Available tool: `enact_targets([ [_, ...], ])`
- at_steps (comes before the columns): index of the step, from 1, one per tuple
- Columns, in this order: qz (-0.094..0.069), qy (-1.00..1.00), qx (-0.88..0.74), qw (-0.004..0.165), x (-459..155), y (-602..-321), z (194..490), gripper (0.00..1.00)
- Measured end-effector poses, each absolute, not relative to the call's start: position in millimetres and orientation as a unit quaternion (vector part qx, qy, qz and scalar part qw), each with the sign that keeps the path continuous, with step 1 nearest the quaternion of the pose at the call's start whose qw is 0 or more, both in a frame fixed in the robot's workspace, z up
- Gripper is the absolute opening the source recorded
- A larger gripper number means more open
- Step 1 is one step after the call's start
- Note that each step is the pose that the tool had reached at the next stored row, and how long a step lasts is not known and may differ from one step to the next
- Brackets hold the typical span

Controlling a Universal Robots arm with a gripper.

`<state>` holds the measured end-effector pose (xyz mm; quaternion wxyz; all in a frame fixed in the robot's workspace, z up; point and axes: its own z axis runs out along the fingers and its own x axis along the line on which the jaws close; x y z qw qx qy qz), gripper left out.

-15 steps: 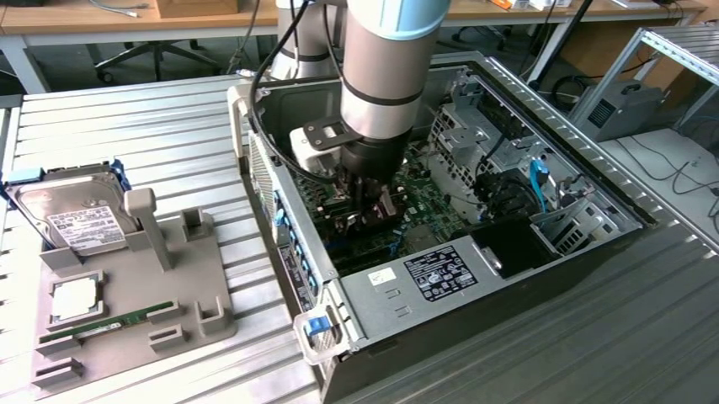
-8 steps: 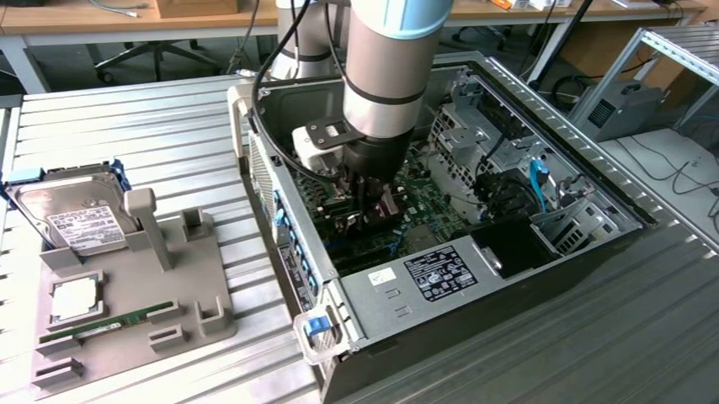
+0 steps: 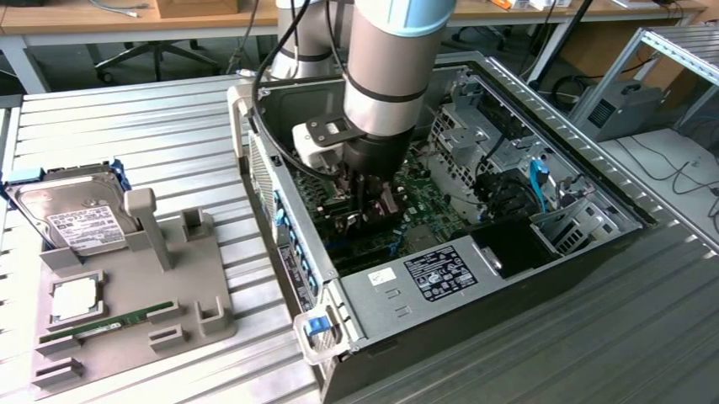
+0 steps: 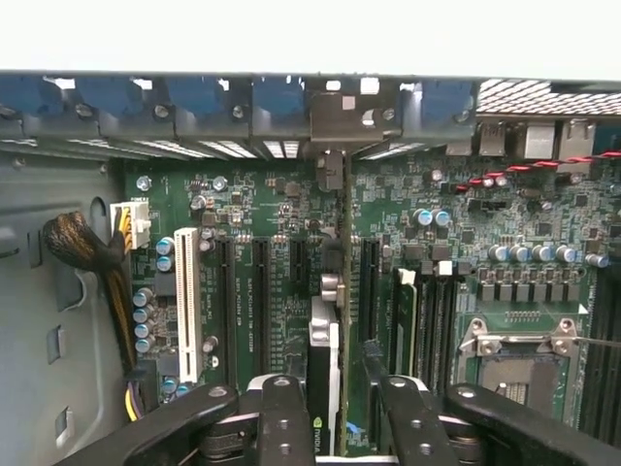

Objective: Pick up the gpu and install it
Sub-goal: 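Insert the gpu into the slot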

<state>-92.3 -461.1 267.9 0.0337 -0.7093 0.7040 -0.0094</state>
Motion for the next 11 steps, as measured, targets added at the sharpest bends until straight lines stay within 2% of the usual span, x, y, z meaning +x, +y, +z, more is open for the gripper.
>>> enact_targets([
  [6,-0.001,0.706,-0.708,0.026,-86.3,-461.1,271.1,0.34],
  [11,0.015,0.707,-0.707,0.01,-84.1,-461.1,271.2,0.34],
])
